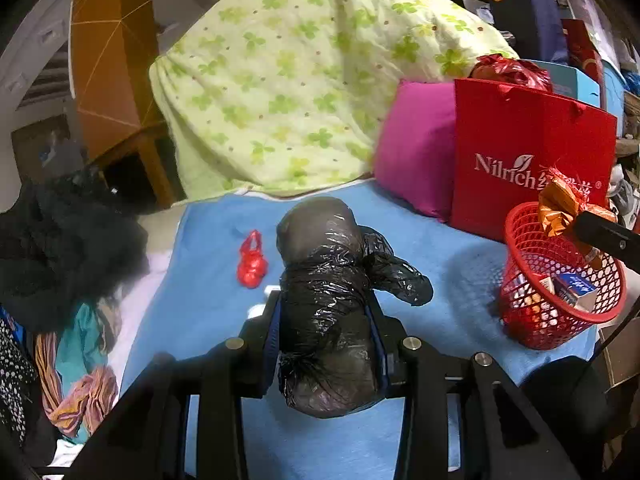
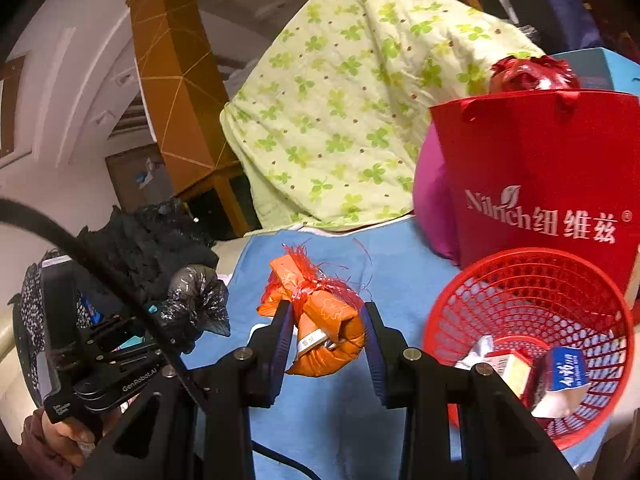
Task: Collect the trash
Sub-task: 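Carry both bags over to the red mesh wastebasket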
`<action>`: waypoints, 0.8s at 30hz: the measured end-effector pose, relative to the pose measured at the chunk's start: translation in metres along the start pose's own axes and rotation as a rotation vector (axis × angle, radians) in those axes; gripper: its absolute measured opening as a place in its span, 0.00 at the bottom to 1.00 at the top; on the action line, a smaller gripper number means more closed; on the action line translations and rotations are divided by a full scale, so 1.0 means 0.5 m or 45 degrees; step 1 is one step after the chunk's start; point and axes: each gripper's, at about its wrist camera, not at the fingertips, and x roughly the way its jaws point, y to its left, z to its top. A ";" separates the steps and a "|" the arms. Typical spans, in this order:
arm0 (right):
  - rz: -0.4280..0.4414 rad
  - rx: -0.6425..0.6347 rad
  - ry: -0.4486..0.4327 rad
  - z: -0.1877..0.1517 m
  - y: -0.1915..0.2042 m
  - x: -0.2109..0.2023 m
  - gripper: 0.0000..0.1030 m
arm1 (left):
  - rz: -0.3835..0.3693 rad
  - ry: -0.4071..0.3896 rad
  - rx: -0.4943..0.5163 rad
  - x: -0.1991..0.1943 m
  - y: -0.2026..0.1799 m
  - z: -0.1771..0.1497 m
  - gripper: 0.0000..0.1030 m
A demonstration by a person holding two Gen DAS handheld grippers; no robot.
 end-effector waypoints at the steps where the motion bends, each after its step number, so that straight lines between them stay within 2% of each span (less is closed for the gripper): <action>1: -0.009 0.005 -0.010 0.002 -0.007 -0.006 0.36 | -0.005 -0.001 0.006 -0.002 -0.009 0.004 0.39; 24: -0.093 0.151 -0.107 0.007 -0.124 -0.105 0.37 | -0.082 -0.037 0.169 -0.011 -0.175 0.056 0.40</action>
